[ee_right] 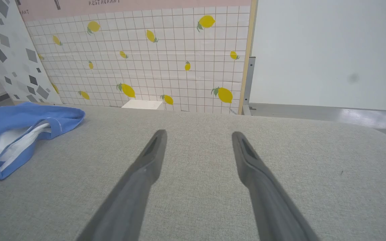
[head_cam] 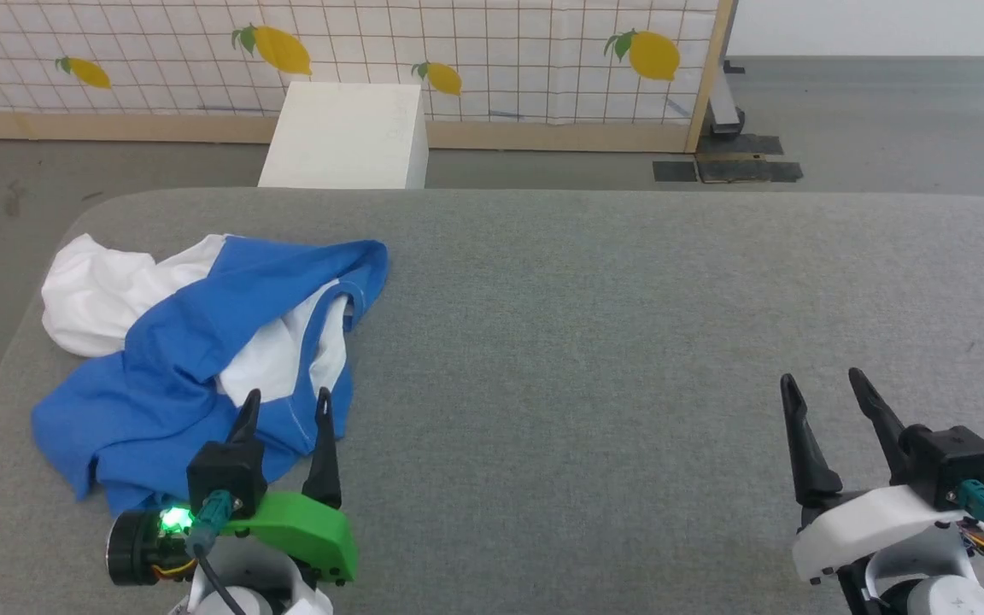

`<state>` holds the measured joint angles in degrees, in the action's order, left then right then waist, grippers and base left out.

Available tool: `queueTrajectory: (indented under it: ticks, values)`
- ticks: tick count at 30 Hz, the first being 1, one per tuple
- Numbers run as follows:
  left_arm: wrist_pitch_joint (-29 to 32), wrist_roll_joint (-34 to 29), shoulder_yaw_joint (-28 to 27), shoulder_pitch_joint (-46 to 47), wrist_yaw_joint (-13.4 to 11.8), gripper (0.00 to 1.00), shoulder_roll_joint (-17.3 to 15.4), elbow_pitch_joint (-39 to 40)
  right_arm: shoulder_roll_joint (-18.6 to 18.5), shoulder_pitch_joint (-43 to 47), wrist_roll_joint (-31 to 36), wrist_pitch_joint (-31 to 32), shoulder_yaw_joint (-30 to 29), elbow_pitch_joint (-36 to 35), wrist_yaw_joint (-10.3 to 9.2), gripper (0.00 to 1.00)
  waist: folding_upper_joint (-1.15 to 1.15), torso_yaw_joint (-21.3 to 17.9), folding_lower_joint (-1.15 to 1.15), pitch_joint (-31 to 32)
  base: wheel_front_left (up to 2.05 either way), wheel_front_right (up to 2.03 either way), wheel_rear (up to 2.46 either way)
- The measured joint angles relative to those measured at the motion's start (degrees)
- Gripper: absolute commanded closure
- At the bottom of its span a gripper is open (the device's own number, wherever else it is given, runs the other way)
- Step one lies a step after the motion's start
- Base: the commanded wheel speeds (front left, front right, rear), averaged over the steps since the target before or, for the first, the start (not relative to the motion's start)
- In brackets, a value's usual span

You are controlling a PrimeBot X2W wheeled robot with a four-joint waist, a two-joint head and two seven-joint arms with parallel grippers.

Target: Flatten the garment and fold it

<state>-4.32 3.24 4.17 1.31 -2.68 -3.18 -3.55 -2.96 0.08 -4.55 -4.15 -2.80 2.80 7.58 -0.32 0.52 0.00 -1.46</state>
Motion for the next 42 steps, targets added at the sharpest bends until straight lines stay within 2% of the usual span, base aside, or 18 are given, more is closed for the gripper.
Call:
queueTrajectory:
  ticks: [14,42]
  values:
    - [-1.42,1.88,0.31,0.22,-1.52,0.00,0.00,-0.59,0.01,0.14,-0.52,-1.53,-0.11,0.76,0.00,0.00,0.00,4.35,0.00,-0.46,0.00,0.00,0.00]
    - [-5.26,5.42,1.78,-0.06,-4.99,0.00,0.00,-1.09,0.02,2.45,-1.74,-3.75,-0.43,1.44,0.00,0.00,0.00,19.26,0.00,-1.80,0.00,0.00,0.00]
